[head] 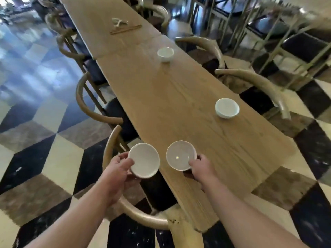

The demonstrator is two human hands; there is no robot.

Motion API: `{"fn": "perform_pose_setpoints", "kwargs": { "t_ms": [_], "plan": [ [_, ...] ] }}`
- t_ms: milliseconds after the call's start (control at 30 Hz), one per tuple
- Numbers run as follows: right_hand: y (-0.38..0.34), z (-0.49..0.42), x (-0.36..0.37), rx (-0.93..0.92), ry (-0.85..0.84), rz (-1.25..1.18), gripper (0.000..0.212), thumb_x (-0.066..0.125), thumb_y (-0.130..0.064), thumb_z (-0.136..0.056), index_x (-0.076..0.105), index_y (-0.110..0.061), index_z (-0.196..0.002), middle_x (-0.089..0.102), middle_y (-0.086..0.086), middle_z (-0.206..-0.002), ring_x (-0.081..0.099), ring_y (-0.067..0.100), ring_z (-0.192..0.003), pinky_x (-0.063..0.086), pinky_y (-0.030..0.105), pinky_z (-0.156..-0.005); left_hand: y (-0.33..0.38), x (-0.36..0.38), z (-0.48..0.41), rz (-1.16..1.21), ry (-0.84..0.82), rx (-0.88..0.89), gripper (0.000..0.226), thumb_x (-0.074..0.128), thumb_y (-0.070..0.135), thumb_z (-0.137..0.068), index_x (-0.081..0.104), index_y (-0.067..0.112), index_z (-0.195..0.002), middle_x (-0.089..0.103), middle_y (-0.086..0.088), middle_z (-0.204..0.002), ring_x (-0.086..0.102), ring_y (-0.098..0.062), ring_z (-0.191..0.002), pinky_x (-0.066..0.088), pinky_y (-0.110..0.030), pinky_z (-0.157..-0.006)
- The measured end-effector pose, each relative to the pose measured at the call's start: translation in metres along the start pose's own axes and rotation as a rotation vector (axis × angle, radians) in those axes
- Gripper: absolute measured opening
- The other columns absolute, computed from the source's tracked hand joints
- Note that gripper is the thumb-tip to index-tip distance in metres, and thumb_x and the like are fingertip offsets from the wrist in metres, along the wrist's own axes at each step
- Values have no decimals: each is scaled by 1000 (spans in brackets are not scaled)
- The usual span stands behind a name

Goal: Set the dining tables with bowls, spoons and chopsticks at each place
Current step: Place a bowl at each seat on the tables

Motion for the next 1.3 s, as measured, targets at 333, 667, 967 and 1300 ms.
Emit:
{"fn": "perform_pose_setpoints", "kwargs": {
  "t_ms": [333,667,967,1300],
  "plan": [
    [18,-49,8,111,193,-16,25,55,1,-97,62,-12,-116,66,8,-96,69,25,-76,49,19,-41,48,14,-90,-18,-185,-79,24,64,23,-105,60,34,-126,59,-15,-136,83,-31,-90,68,-42,-68],
    [-59,15,86,-101,561,317,37,61,-30,-101,62,-20,-137,69,13,-129,65,33,-105,46,38,-82,126,-58,-139,-22,-454,-79,23,60,21,-105,62,27,-127,63,-21,-134,83,-37,-88,66,-41,-66],
    [-177,77,359,-168,-10,-340,17,59,-24,-108,69,-23,-121,76,14,-109,77,25,-75,61,35,-57,245,-215,-167,-146,-533,14,23,58,29,-108,63,27,-130,71,-22,-128,81,-39,-96,69,-45,-74],
    [-254,19,446,-162,71,-398,29,60,-14,-104,62,-25,-131,74,19,-118,82,34,-85,66,43,-68,332,-255,-259,-194,-469,35,18,63,30,-107,63,32,-126,65,-11,-133,83,-30,-89,69,-42,-77]
  ]
}}
Point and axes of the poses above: each hand's wrist, its own z-axis away from the middle knuckle, its own x-axis out of the palm, y = z × x, the point moved 3 cm from there along -z, towards the middle knuckle
